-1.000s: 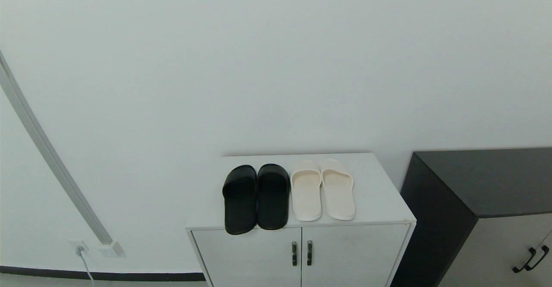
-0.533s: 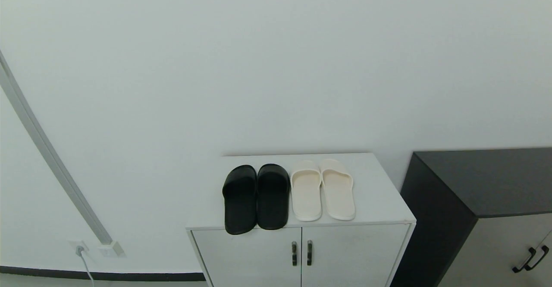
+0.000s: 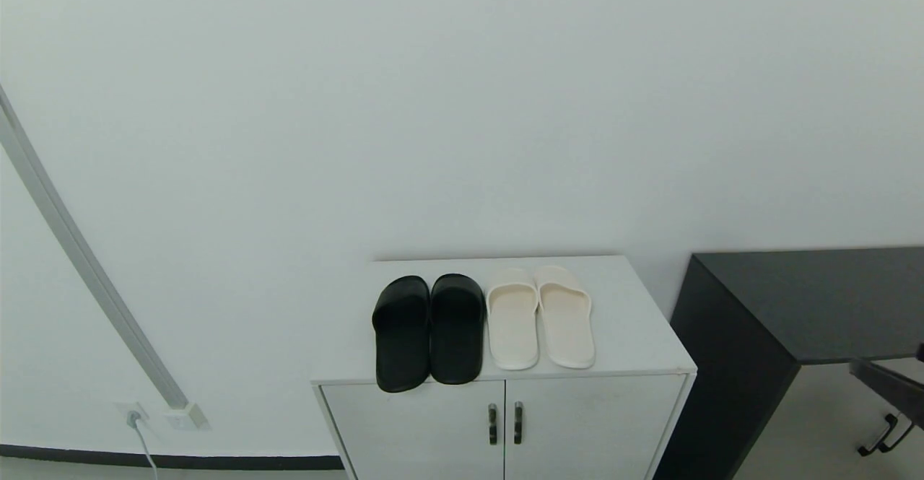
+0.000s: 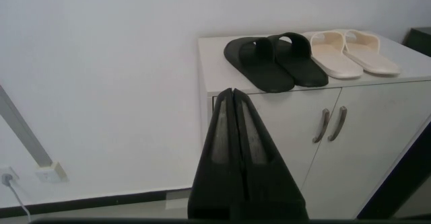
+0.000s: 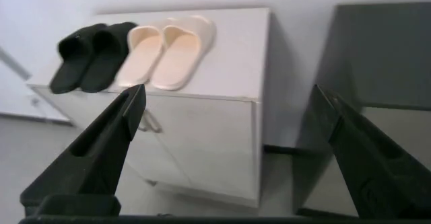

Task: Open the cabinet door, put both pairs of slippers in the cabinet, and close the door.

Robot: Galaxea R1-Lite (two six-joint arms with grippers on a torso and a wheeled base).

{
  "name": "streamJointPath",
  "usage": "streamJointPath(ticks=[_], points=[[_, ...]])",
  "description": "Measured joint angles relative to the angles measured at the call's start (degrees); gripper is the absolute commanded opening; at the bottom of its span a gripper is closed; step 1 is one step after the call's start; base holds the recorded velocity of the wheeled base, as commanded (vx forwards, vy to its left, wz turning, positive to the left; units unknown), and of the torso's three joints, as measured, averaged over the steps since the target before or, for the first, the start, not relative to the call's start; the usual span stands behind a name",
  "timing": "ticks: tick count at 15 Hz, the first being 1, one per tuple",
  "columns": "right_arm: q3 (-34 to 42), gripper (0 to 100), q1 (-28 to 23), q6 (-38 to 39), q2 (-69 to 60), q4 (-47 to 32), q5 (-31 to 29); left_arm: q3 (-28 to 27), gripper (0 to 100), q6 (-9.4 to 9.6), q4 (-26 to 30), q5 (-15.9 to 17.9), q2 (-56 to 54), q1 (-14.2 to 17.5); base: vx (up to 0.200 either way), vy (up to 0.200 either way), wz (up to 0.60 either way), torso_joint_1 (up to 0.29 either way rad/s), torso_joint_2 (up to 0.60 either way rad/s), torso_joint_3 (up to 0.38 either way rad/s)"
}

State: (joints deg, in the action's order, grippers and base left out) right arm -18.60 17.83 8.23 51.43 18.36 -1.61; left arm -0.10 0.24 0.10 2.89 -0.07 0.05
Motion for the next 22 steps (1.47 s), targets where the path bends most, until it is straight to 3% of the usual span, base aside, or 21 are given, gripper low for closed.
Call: streamJointPath(ticks=[4, 7, 14, 22], points=[[-8.9, 100, 15.7, 6.2, 18.0, 6.1, -12.6, 0.0, 0, 0.0, 0.0, 0.0, 0.0, 0.0, 0.0, 0.0, 0.0, 0.0, 0.0, 0.0], [-17.2, 100, 21.4, 8.1, 32.0, 10.4, -18.1, 0.0, 0, 0.02, 0.0, 0.0, 0.0, 0.0, 0.0, 0.0, 0.0, 0.0, 0.0, 0.0], [-34.6, 100, 24.8, 8.6, 62.2, 23.2, -28.5, 0.0, 0, 0.02, 0.0, 0.0, 0.0, 0.0, 0.0, 0.0, 0.0, 0.0, 0.0, 0.0], [-50.7, 100, 22.9, 8.3, 80.3, 24.0, -29.1, 0.0, 0, 0.02, 0.0, 0.0, 0.0, 0.0, 0.0, 0.0, 0.0, 0.0, 0.0, 0.0]])
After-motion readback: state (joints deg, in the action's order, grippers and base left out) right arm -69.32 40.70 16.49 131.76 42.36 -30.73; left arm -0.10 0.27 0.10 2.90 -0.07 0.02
